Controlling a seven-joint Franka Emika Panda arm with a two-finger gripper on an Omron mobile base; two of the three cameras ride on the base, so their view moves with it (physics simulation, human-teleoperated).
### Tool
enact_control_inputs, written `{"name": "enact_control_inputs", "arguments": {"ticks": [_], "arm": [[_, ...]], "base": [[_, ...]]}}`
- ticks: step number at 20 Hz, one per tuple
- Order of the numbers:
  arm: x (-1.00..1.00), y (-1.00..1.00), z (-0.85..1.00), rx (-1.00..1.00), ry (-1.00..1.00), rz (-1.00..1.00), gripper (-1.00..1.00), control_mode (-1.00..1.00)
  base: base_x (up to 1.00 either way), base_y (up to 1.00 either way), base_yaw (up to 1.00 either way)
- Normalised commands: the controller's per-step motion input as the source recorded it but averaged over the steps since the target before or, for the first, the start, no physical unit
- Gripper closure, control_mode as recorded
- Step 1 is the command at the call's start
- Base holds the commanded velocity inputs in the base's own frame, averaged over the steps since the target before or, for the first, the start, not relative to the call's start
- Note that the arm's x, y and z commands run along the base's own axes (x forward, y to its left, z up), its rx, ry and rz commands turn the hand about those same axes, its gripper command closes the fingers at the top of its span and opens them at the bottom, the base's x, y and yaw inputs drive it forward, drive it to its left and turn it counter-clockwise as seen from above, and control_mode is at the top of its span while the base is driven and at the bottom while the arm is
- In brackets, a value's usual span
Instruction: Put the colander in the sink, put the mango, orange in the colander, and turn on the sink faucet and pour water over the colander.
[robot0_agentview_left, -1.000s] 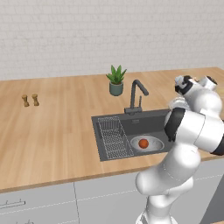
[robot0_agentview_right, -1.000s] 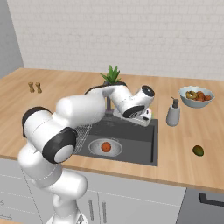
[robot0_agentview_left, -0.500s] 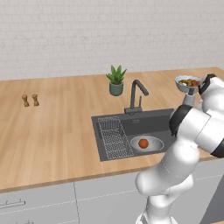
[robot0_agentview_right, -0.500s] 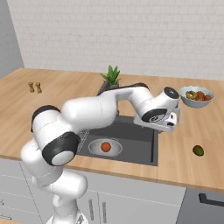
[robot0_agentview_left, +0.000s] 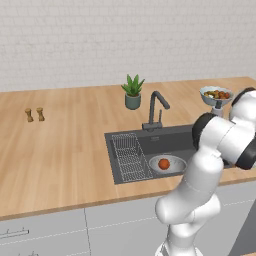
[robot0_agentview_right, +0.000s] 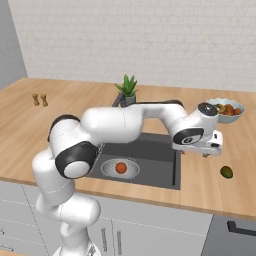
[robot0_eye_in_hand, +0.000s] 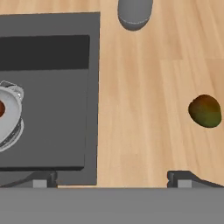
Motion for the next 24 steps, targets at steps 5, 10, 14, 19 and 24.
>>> {"name": "enact_control_inputs", "arguments": {"ticks": [5, 10, 14, 19, 24], "arm": [[0.0, -0.55, -0.09, -0.11, 0.0, -0.01, -1.0, -1.0], [0.0, -0.4, -0.14, -0.07, 0.0, 0.0, -1.0, -1.0], [0.01, -0.39, -0.22, -0.02, 0.04, 0.0, -1.0, -1.0], [0.12, -0.32, -0.21, 0.0, 0.09, 0.0, -1.0, -1.0], [0.19, -0.27, -0.13, 0.0, 0.08, 0.0, -1.0, -1.0]], "base": [[0.0, 0.0, 0.0], [0.0, 0.0, 0.0], [0.0, 0.0, 0.0], [0.0, 0.0, 0.0], [0.0, 0.0, 0.0]]}}
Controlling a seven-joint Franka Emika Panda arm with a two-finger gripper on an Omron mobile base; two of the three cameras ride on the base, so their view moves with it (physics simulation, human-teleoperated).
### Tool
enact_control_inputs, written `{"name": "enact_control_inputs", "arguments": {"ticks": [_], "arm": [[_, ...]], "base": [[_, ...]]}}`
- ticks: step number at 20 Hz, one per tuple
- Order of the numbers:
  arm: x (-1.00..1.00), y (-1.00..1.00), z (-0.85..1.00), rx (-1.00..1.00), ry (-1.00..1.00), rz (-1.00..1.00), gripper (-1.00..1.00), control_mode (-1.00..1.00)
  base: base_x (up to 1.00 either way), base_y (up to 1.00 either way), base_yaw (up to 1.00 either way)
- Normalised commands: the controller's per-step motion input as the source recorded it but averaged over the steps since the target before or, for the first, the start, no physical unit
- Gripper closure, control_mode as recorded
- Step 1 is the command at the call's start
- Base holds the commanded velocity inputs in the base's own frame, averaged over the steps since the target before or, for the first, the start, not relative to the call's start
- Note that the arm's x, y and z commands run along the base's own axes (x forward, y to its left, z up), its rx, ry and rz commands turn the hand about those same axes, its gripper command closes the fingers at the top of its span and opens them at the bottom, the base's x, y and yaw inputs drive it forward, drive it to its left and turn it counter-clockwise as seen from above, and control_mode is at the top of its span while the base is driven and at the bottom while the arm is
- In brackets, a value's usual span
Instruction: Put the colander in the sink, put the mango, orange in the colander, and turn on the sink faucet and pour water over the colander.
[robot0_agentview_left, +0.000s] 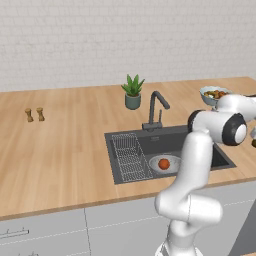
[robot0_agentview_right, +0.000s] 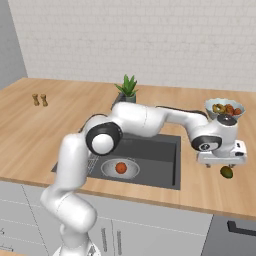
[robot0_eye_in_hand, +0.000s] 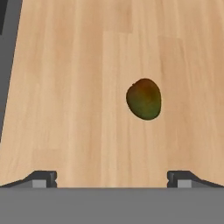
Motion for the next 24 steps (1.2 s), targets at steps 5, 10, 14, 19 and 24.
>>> {"name": "enact_control_inputs", "arguments": {"ticks": [5, 10, 14, 19, 24], "arm": [[0.19, -0.17, -0.24, 0.0, 0.05, 0.0, -1.0, -1.0], [0.12, -0.03, -0.33, 0.0, 0.01, 0.0, -1.0, -1.0], [0.15, 0.0, -0.34, 0.0, 0.0, 0.0, -1.0, -1.0], [0.25, -0.02, -0.29, 0.0, -0.01, 0.0, -1.0, -1.0], [0.33, -0.11, -0.22, -0.01, -0.01, 0.0, -1.0, -1.0]], "base": [[0.0, 0.0, 0.0], [0.0, 0.0, 0.0], [0.0, 0.0, 0.0], [0.0, 0.0, 0.0], [0.0, 0.0, 0.0]]}}
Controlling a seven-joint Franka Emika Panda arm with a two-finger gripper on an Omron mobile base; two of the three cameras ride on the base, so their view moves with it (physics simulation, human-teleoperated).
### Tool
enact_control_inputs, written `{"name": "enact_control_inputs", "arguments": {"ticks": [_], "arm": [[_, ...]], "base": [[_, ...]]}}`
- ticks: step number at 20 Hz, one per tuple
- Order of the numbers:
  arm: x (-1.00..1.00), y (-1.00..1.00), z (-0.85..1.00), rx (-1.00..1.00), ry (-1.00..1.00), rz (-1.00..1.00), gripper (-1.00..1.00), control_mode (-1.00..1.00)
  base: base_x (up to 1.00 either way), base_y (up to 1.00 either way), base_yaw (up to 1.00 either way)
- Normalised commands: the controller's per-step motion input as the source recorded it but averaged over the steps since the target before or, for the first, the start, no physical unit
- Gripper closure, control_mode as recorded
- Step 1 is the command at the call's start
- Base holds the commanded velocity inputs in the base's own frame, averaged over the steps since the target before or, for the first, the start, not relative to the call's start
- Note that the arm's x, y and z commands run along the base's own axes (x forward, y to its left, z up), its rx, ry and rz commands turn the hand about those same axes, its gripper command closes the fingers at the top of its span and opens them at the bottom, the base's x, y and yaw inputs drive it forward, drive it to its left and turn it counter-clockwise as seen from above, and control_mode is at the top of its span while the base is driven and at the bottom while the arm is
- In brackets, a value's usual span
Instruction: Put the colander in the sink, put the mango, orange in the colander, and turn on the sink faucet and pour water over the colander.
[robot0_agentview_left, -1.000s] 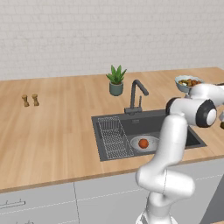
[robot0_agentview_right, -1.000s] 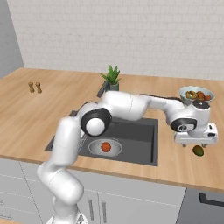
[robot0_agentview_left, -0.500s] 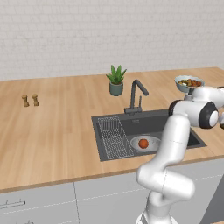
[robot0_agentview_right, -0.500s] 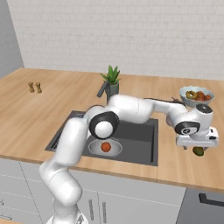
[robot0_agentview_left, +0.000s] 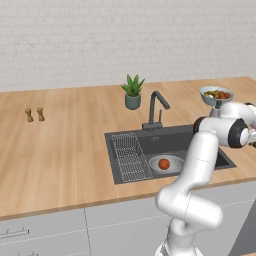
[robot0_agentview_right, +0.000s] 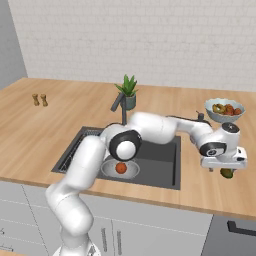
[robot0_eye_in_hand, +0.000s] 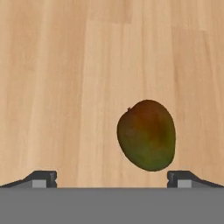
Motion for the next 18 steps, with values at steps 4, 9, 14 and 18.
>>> {"name": "enact_control_inputs", "arguments": {"ticks": [4, 9, 14, 18], "arm": [[0.21, -0.22, -0.16, -0.03, -0.03, 0.0, -1.0, -1.0], [0.13, -0.21, -0.2, -0.06, -0.07, 0.0, -1.0, -1.0], [0.08, -0.21, -0.2, -0.04, -0.05, 0.0, -1.0, -1.0], [0.01, -0.13, -0.23, 0.0, 0.0, 0.0, -1.0, -1.0]], "base": [[0.0, 0.0, 0.0], [0.0, 0.0, 0.0], [0.0, 0.0, 0.0], [0.0, 0.0, 0.0]]}}
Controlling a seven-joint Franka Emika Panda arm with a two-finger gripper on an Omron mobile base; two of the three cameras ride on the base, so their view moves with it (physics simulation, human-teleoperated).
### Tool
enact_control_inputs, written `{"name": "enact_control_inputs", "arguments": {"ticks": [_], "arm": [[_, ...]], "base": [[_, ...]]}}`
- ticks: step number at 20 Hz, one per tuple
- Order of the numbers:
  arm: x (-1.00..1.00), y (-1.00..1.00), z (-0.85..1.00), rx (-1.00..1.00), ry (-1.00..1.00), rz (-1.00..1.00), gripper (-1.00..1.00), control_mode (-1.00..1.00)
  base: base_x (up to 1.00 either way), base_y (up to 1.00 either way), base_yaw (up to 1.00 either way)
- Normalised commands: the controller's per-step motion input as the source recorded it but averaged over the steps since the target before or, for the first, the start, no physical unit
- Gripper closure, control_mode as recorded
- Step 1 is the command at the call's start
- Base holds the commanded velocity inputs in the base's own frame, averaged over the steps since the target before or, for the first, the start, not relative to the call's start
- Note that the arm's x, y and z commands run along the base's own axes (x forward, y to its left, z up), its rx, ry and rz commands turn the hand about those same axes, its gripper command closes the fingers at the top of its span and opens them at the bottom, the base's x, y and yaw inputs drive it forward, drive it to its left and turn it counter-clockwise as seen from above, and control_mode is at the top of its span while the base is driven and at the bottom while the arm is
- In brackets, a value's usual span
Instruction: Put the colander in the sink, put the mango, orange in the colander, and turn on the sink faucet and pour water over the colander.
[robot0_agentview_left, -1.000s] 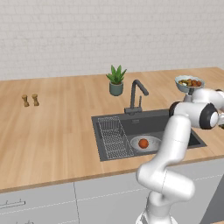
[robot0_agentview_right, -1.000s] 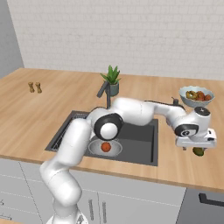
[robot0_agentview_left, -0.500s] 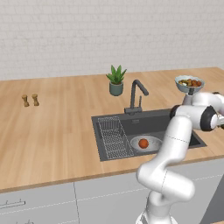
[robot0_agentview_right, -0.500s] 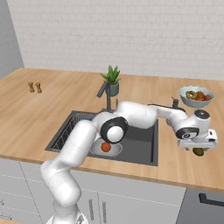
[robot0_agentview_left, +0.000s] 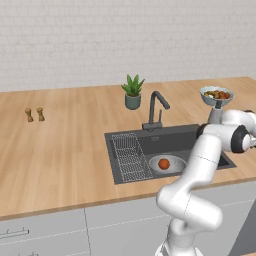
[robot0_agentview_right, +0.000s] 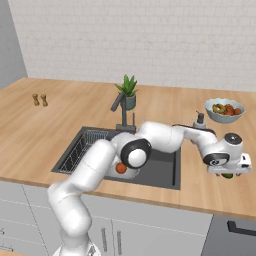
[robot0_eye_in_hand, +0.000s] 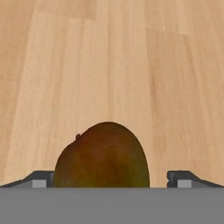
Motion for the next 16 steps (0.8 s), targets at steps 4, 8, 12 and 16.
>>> {"name": "enact_control_inputs", "arguments": {"ticks": [4, 8, 12, 16], "arm": [[0.0, 0.0, -0.25, 0.0, 0.0, 0.0, 1.0, -1.0], [0.0, 0.0, -0.13, 0.01, 0.0, 0.02, 1.0, -1.0], [-0.04, 0.26, -0.04, 0.02, 0.0, 0.06, 1.0, -1.0], [-0.19, 0.93, 0.0, 0.0, 0.0, 0.1, 1.0, -1.0]], "base": [[0.0, 0.0, 0.0], [0.0, 0.0, 0.0], [0.0, 0.0, 0.0], [0.0, 0.0, 0.0]]}}
